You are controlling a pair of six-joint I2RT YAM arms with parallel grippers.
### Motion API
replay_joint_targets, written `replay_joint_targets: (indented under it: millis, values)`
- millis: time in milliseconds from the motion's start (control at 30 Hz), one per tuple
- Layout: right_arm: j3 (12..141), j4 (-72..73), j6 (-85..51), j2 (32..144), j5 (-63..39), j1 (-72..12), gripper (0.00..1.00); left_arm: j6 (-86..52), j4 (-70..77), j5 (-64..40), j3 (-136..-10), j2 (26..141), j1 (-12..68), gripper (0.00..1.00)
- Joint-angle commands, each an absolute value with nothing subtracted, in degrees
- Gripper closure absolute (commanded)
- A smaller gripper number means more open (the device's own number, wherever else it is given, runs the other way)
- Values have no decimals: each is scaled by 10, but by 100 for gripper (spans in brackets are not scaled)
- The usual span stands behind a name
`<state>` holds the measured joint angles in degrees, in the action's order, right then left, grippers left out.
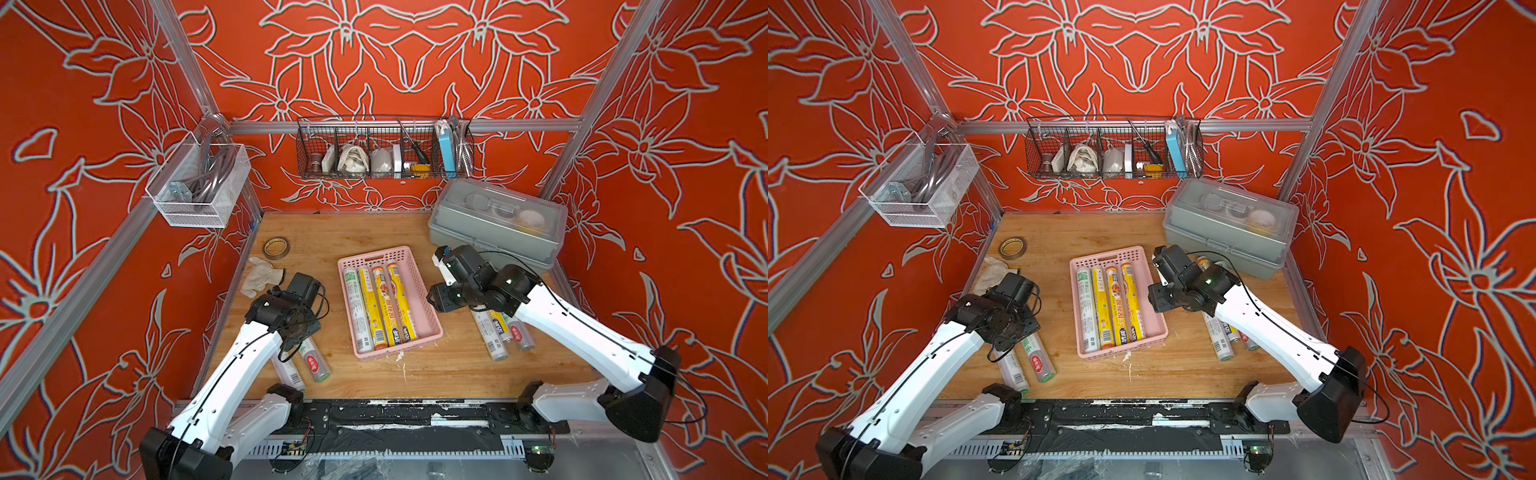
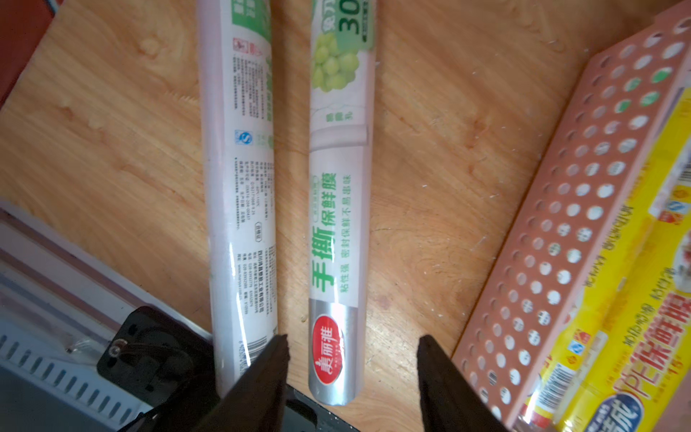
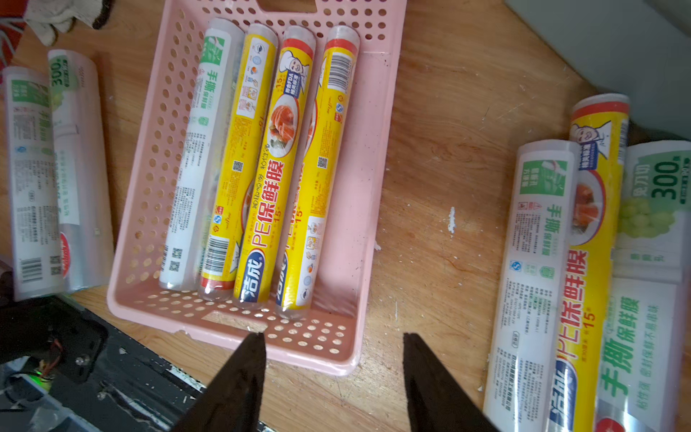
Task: Put the plastic wrap into the basket
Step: Place the plastic wrap in the basket, then pick up the plastic wrap from the center of the board.
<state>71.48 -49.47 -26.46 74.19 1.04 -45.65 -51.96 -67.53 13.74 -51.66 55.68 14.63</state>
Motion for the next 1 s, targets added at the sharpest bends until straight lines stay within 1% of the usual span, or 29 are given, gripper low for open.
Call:
replay_joint_targets:
  millis: [0,33,267,400,533,833,967]
  values:
    - [692,-500,-250,737,35,-450,39,-546,-688,154,-498,562,137,30]
    - [690,-501,-250,737,31,-450,39,-546,-683,153,-493,562,136,28]
    - [686,-492,-253,738,13,-446,39,-564,-617,129,-448,602,134,28]
    - [684,-498,-252,735,14,-445,39,-565,-566,104,-416,623,132,26]
    - [683,-500,-252,729,14,-442,39,-556,-522,103,-391,642,126,19]
    - [678,-497,-253,733,9,-440,39,-527,-447,77,-359,689,108,18]
    - [677,-497,-252,736,8,-440,39,-522,-431,83,-357,703,107,18]
